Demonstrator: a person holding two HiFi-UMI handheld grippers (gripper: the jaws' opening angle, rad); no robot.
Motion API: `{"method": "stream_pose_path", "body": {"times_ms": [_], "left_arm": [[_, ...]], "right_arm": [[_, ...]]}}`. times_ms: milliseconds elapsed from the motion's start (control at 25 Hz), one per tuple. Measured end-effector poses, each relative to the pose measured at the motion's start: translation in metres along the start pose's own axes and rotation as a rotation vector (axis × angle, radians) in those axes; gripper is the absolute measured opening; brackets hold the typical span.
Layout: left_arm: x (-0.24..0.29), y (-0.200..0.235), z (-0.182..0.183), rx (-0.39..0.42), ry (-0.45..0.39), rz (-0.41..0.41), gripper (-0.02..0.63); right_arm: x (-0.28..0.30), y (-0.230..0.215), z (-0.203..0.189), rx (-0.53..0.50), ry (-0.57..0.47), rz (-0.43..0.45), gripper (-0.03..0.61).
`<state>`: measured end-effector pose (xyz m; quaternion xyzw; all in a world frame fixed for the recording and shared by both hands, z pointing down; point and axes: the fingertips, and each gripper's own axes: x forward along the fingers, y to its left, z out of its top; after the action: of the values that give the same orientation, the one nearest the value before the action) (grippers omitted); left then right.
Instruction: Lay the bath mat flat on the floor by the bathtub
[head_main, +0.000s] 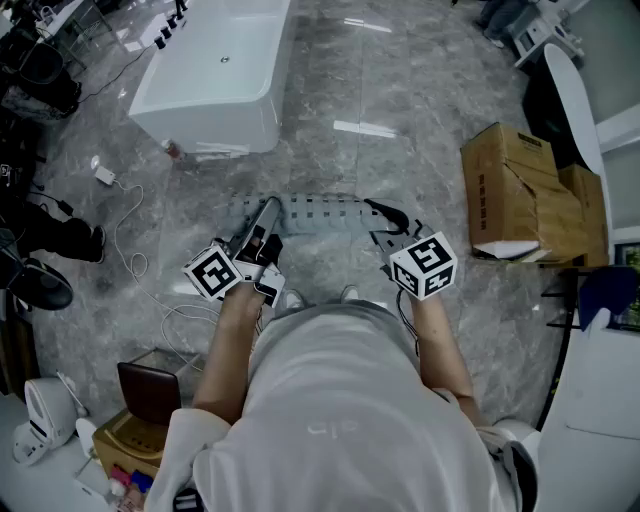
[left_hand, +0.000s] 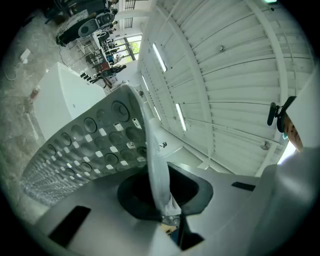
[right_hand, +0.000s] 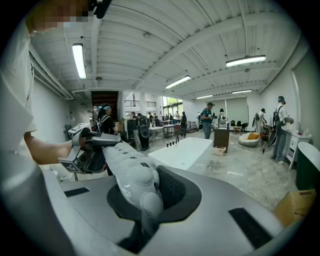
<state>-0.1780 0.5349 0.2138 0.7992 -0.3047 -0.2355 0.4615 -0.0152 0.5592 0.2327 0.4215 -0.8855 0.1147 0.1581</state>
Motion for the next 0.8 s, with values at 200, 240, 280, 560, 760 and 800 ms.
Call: {"method": "stream_pose_path", "body": {"times_ms": [200,240,280,560,760,800], "left_arm": [[-0.021,0.019,0.019,0.037,0.022,0.041,0.04],[-0.028,0.026,0.023,0.042,0.025,0.05,0.04],[-0.033,0.031,0.027,0.042,0.025,0.054,0.04],[-0.057,0.055,0.048,0.035,0.051,0.054,0.041],[-0.053,0.073,0.062,0.021,0.068,0.092,0.041],[-0.051,0.078,0.066,0.019,0.066,0.093,0.041]], "right_arm": [[0.021,0.019,0.001,-0.012,0.017,0.001,0.04],[0.026,0.025,0.001,-0.005,0.022,0.001,0.04],[0.032,0.03,0.0,0.006,0.026,0.003,0.04],[0.065,0.056,-0.007,0.041,0.068,0.023,0.041],[0.092,0.054,-0.012,0.064,0.086,0.037,0.041],[0.098,0.052,-0.013,0.068,0.087,0.04,0.041]]}}
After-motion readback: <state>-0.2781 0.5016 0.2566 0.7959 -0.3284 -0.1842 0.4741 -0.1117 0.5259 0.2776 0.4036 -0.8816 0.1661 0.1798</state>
